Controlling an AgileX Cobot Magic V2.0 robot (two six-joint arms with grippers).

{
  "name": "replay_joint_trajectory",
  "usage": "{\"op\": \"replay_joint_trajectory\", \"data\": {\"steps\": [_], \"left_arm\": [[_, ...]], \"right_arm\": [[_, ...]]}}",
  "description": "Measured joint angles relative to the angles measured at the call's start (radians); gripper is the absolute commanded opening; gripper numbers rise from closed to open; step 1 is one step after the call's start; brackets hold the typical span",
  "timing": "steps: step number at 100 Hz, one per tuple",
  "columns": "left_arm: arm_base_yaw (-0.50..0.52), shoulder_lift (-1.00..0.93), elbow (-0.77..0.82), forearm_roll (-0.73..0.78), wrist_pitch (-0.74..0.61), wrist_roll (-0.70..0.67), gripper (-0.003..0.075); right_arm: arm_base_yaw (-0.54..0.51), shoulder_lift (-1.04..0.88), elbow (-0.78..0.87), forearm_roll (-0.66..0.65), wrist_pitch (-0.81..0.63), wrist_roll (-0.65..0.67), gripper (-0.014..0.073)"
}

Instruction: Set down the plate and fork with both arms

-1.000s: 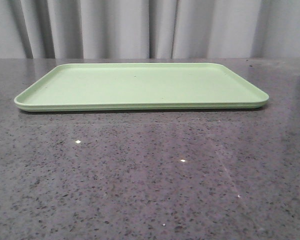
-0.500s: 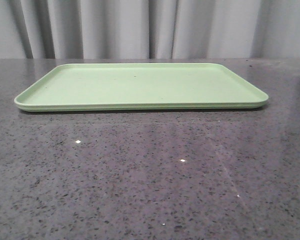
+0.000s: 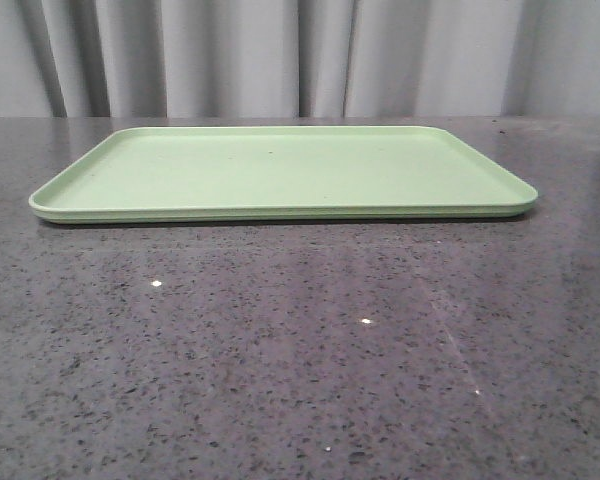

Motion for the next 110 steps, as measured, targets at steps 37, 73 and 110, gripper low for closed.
{"op": "replay_joint_trajectory", "data": {"steps": [37, 73, 110], "left_arm": [[0.034, 0.024, -0.002, 0.162, 0.033, -0.129, 0.0419], [0.177, 0.129, -0.002, 0.282, 0.033, -0.157, 0.0419], [0.188, 0.392, -0.174, 0.299, 0.187, -0.159, 0.0419]], "right_arm": [[0.0, 0.0, 0.0, 0.011, 0.021, 0.0, 0.0519], [0.0, 0.0, 0.0, 0.011, 0.034, 0.0, 0.0519], [0.0, 0.0, 0.0, 0.011, 0.054, 0.0, 0.0519]]}}
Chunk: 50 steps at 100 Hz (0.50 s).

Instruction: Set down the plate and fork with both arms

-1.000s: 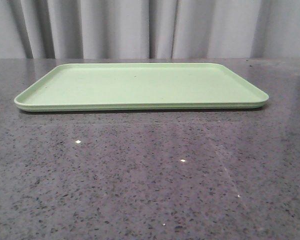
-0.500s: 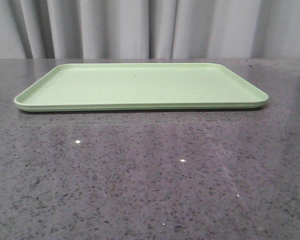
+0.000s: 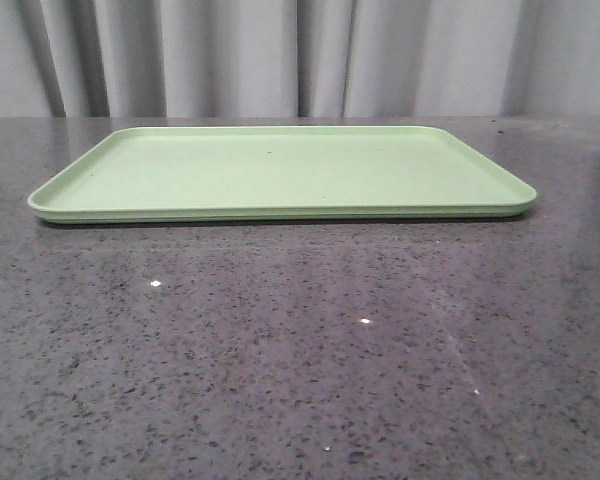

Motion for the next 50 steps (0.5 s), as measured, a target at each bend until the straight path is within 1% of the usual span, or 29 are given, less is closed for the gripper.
{"op": "replay_joint_trajectory", "data": {"steps": [17, 23, 36, 50], "left_arm": [[0.028, 0.147, -0.117, -0.015, 0.097, 0.002, 0.0419], [0.044, 0.192, -0.143, -0.029, 0.131, 0.024, 0.0419], [0.076, 0.289, -0.171, -0.078, 0.217, 0.083, 0.0419], [0.09, 0.366, -0.174, -0.116, 0.25, 0.108, 0.0419]], "right_arm": [[0.0, 0.0, 0.0, 0.0, 0.0, 0.0, 0.0519], [0.0, 0.0, 0.0, 0.0, 0.002, 0.0, 0.0519], [0.0, 0.0, 0.0, 0.0, 0.008, 0.0, 0.0519], [0.0, 0.0, 0.0, 0.0, 0.01, 0.0, 0.0519]]}}
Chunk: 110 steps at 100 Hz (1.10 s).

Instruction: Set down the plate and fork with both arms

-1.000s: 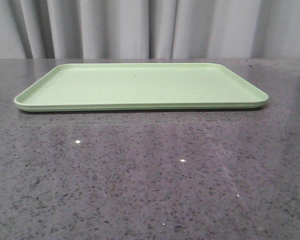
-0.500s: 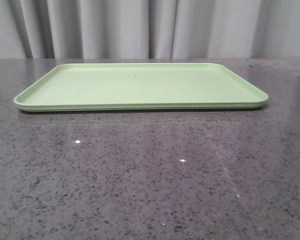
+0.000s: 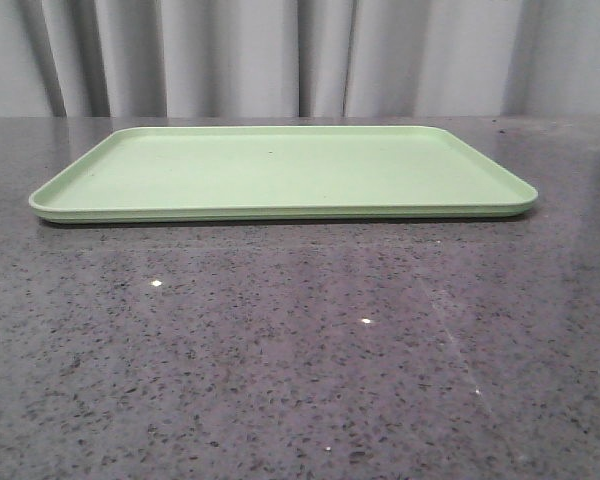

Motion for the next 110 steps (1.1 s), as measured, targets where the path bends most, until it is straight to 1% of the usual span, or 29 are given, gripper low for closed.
{"op": "replay_joint_trajectory", "data": {"steps": [46, 79, 96, 110], "left_arm": [[0.0, 0.132, -0.003, -0.015, -0.028, 0.022, 0.0419], [0.0, 0.177, -0.003, -0.015, -0.035, 0.022, 0.0414], [0.0, 0.195, -0.003, -0.015, -0.036, 0.022, 0.0342], [0.0, 0.204, -0.003, -0.015, -0.036, 0.022, 0.0232]], "right_arm": [[0.0, 0.0, 0.0, 0.001, 0.0, 0.0, 0.0519], [0.0, 0.0, 0.0, 0.001, 0.0, 0.0, 0.0519], [0.0, 0.0, 0.0, 0.001, 0.0, 0.0, 0.0519], [0.0, 0.0, 0.0, 0.001, 0.0, 0.0, 0.0519]]}}
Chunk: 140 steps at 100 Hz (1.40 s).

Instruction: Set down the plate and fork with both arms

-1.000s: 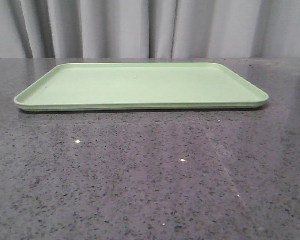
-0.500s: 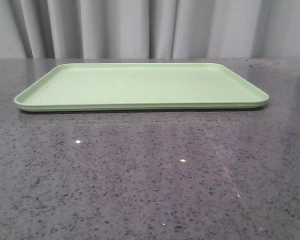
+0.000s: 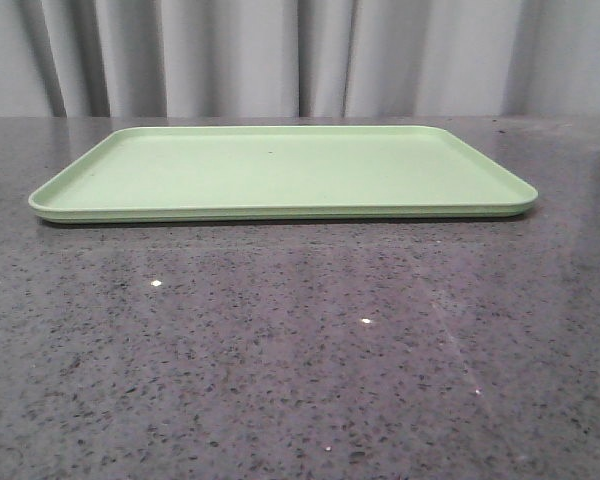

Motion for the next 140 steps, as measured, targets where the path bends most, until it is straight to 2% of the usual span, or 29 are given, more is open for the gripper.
{"op": "replay_joint_trajectory", "data": {"steps": [26, 95, 121, 140], "left_arm": [[0.0, 0.0, -0.002, 0.0, 0.0, 0.001, -0.0021], [0.017, -0.062, -0.007, -0.146, 0.021, 0.046, -0.002], [0.134, -0.154, -0.007, -0.362, 0.041, 0.17, -0.002], [0.147, -0.215, -0.007, -0.44, 0.043, 0.199, -0.002]], "right_arm": [[0.0, 0.0, 0.0, 0.0, 0.002, 0.0, 0.0519], [0.0, 0.0, 0.0, 0.0, 0.002, 0.0, 0.0519], [0.0, 0.0, 0.0, 0.0, 0.002, 0.0, 0.0519], [0.0, 0.0, 0.0, 0.0, 0.0, 0.0, 0.0519]]}}
